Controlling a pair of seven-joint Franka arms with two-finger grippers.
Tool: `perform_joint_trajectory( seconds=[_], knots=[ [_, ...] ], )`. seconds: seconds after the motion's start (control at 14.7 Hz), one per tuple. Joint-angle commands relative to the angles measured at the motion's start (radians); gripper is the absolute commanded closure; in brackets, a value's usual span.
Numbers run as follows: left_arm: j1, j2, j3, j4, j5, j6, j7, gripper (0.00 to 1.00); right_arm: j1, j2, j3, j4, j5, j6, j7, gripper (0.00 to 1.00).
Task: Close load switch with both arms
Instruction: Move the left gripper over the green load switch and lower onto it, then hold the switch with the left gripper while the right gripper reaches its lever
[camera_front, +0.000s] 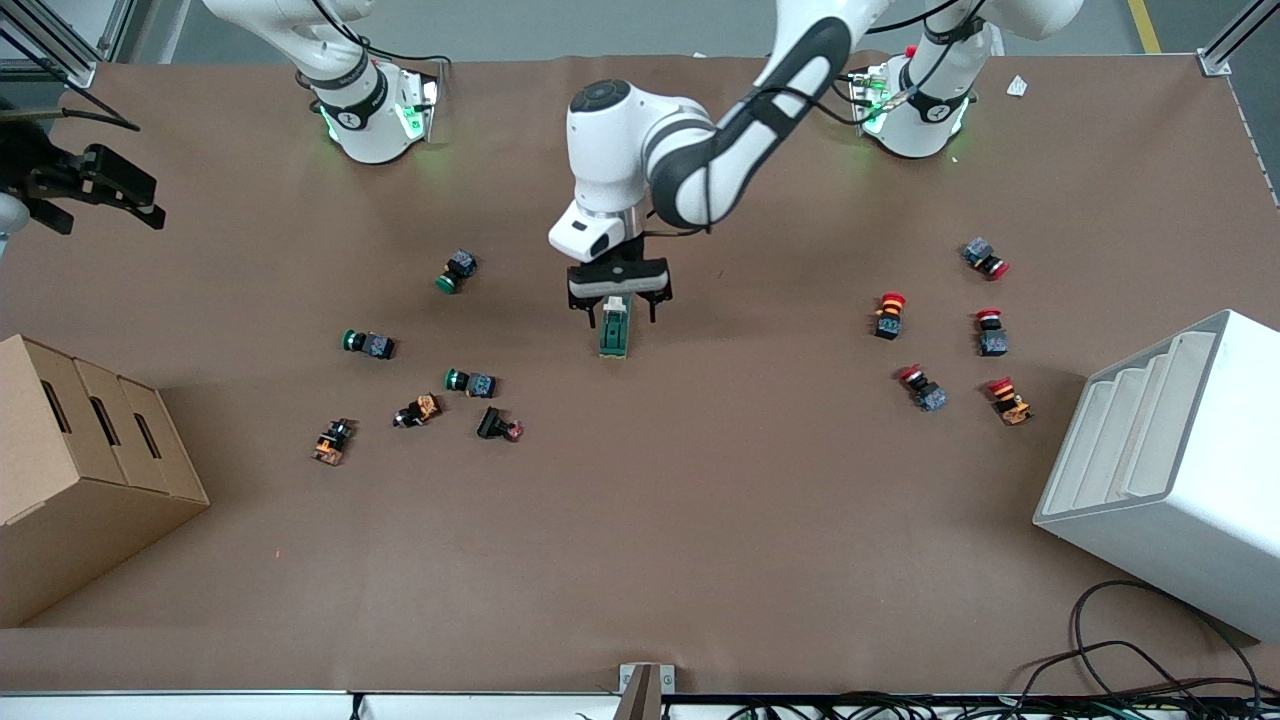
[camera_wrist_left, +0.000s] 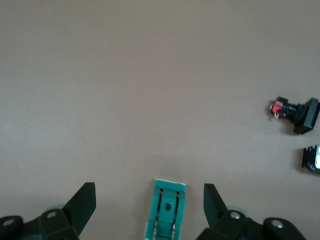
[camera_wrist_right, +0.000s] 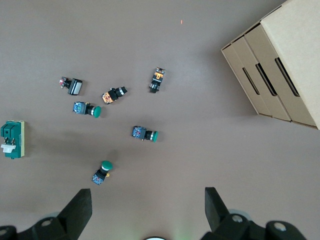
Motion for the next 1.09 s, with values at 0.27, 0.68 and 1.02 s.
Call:
perform_joint_trajectory(
  seconds=[0.27,0.68,1.02],
  knots=[
    [-0.110,0.097,0.007,-0.042,0.403,0.023,-0.417,0.05,0.002,-0.026,-0.004,-0.019,0.013,-0.002,-0.005,0.00],
    [-0.181,0.151,0.007,-0.093,0.645,-0.091,-0.640,0.04,0.011,0.070,-0.002,-0.004,0.020,0.016,-0.002,0.00],
    [-0.211,0.203,0.008,-0.109,0.825,-0.177,-0.838,0.04,0.034,0.249,-0.001,0.024,0.014,0.121,-0.007,0.00]
  ],
)
